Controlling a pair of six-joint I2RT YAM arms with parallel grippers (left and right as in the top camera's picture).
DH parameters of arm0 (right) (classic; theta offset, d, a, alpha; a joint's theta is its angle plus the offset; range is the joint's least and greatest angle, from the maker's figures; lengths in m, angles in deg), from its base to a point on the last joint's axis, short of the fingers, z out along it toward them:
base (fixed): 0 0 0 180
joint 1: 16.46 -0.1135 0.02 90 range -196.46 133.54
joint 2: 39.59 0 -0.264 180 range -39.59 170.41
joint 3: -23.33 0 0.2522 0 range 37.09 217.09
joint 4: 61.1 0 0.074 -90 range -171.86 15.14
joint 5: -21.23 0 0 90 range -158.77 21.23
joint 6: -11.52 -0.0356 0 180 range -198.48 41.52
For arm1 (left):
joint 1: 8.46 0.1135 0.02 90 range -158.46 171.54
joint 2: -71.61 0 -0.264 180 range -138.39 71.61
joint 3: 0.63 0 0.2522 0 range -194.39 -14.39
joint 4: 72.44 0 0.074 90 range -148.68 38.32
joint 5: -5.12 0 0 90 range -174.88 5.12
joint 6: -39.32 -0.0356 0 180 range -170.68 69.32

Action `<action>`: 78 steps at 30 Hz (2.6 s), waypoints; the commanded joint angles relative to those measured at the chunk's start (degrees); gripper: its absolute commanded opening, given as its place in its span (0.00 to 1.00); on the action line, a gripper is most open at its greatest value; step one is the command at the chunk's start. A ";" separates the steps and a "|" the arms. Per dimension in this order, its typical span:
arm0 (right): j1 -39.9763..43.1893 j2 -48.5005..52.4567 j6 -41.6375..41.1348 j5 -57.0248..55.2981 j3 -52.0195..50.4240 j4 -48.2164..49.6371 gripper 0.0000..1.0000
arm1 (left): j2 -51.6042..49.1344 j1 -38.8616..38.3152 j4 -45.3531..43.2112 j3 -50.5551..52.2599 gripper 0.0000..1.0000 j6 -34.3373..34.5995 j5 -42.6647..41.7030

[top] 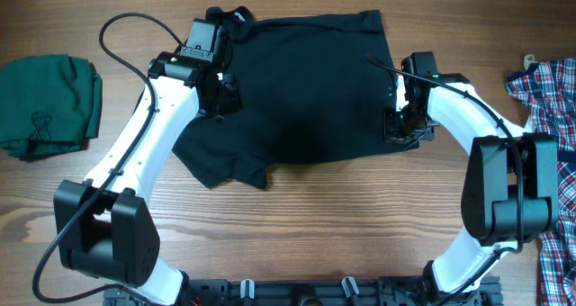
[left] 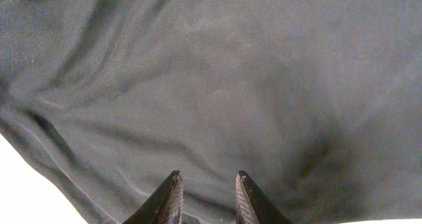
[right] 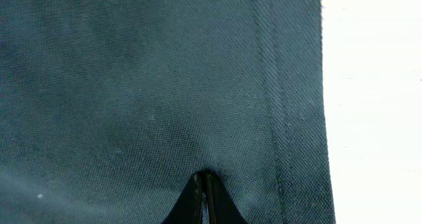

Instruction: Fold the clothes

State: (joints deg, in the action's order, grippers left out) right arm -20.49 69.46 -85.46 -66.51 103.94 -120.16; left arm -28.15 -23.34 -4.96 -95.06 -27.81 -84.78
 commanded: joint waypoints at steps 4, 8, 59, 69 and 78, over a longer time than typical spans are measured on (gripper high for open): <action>1.16 0.87 -10.64 -15.21 -6.88 -2.14 0.04 | -0.57 0.52 -0.15 0.07 0.27 0.07 0.87; 5.75 0.87 -16.79 -15.34 -6.97 -8.83 0.04 | -0.55 0.52 -0.15 0.07 0.27 0.07 0.87; -3.85 3.04 -2.12 5.09 11.52 17.14 0.04 | -31.21 1.14 -11.93 -40.11 0.46 -8.74 -1.49; -3.82 3.04 -2.14 5.29 11.45 14.51 0.04 | -35.28 0.76 -18.86 -40.11 0.61 -6.97 -1.92; -3.82 3.04 -2.01 5.25 11.43 14.62 0.04 | -39.76 -0.28 -20.11 -40.09 0.45 -2.86 -0.15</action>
State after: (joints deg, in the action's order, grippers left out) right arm -24.04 72.06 -86.82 -61.28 114.82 -105.58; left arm -65.77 -23.51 -25.03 -134.42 -32.99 -86.58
